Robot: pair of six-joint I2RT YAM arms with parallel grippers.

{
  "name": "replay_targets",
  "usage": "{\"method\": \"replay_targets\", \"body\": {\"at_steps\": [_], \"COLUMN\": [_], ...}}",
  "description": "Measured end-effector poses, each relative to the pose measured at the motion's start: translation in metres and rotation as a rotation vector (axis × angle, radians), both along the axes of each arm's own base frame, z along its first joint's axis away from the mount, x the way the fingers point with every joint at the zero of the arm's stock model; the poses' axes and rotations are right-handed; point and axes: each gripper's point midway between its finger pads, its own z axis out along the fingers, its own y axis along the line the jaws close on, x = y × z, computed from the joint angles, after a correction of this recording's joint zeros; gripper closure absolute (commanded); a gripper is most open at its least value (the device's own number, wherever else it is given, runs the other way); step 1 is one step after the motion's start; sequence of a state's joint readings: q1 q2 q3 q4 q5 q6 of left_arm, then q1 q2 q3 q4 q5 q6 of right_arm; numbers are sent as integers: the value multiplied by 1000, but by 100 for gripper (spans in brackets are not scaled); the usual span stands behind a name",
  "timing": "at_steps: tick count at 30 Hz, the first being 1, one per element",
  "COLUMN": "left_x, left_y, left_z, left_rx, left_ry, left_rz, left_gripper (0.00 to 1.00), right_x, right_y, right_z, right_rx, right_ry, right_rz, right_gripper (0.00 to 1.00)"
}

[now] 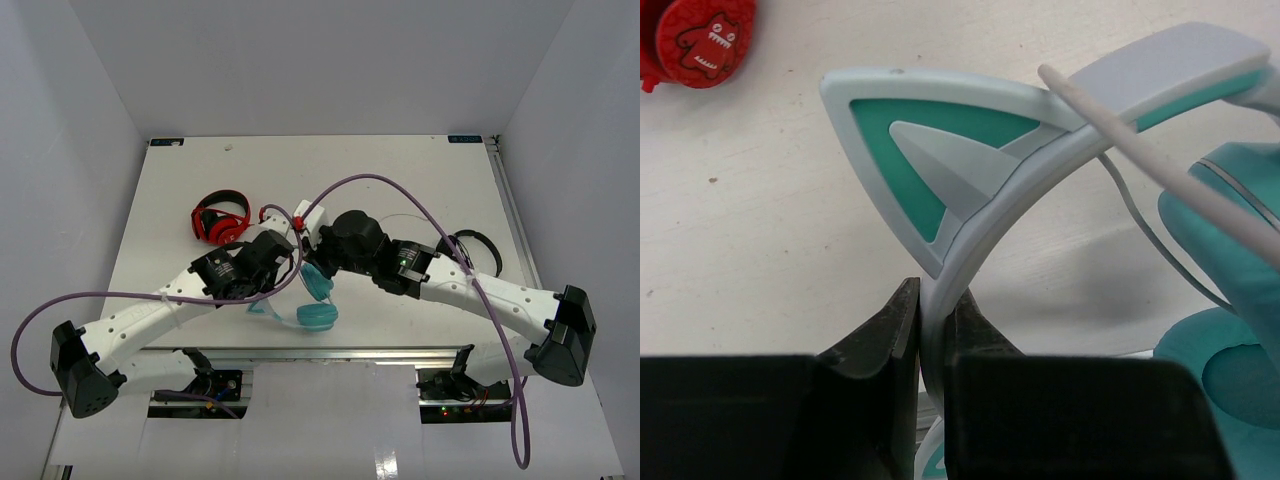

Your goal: Wrap the headphones

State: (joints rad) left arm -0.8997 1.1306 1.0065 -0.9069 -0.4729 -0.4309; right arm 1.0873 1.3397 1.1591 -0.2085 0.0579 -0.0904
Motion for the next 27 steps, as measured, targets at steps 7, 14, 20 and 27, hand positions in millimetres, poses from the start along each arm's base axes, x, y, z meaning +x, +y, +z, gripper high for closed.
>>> {"method": "replay_targets", "body": {"at_steps": [7, 14, 20, 27], "left_x": [2, 4, 5, 8], "left_y": [6, 8, 9, 6], "left_z": [4, 6, 10, 15], "left_rx": [9, 1, 0, -13], "left_ry": [-18, -32, -38, -48], "left_rz": [39, 63, 69, 83], "left_gripper": [100, 100, 100, 100], "right_x": [-6, -15, -23, -42], "right_y": [-11, -27, -33, -27], "right_z": [-9, -17, -19, -18], "right_rx": [10, 33, 67, 123], "right_ry": [2, 23, 37, 87], "right_rz": [-30, -50, -36, 38], "right_gripper": [92, 92, 92, 92]}}
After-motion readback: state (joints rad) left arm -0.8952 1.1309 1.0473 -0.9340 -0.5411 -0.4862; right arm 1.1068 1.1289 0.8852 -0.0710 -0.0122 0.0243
